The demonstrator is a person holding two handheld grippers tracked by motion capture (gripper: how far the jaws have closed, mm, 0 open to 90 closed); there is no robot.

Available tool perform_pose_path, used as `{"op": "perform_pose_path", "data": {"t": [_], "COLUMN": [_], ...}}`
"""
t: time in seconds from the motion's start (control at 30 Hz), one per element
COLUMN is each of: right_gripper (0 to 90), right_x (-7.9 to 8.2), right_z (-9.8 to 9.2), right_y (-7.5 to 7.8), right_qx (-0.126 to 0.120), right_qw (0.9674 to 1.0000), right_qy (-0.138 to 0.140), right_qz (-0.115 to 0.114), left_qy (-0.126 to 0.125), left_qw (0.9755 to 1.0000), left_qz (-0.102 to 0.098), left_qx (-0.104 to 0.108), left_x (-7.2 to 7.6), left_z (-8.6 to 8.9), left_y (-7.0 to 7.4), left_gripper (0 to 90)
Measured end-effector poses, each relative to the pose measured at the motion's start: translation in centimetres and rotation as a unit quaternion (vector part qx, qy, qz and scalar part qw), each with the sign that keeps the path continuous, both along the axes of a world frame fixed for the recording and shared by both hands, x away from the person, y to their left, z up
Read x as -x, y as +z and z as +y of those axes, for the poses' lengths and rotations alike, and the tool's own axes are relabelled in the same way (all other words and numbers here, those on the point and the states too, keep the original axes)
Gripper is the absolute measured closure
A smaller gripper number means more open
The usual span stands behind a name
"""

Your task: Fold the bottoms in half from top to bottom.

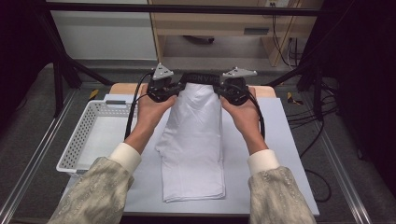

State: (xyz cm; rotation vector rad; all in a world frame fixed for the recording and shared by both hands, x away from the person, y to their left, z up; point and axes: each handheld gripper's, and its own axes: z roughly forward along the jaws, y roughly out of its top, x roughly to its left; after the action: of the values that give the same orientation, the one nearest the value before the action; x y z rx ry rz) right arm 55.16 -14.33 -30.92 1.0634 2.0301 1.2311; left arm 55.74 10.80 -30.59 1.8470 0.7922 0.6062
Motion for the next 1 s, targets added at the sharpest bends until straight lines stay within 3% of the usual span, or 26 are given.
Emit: {"op": "perform_pose_path", "data": {"t": [0.17, 0.4, 1.0], "right_gripper": [82.9, 82.9, 82.9], "right_x": [-0.2, 0.0, 2.0], "right_z": [0.2, -0.3, -1.0], "right_y": [-1.4, -3.1, -5.2], "right_qx": [0.009, 0.001, 0.008], "right_qw": [0.9999, 0.9999, 0.9998], "right_qy": [0.001, 0.002, 0.008], "right_qz": [0.006, 0.015, 0.019], "left_qy": [-0.002, -0.008, -0.03], "left_qw": [0.9999, 0.9998, 0.9988], "left_qz": [0.008, 0.012, 0.005], "left_qx": [-0.009, -0.014, -0.038], "left_x": [-0.2, 0.0, 2.1], "left_z": [-0.1, -0.5, -1.0], "left_y": [-1.1, -2.2, -3.5], "left_gripper": [82.1, 82.1, 82.0]}}
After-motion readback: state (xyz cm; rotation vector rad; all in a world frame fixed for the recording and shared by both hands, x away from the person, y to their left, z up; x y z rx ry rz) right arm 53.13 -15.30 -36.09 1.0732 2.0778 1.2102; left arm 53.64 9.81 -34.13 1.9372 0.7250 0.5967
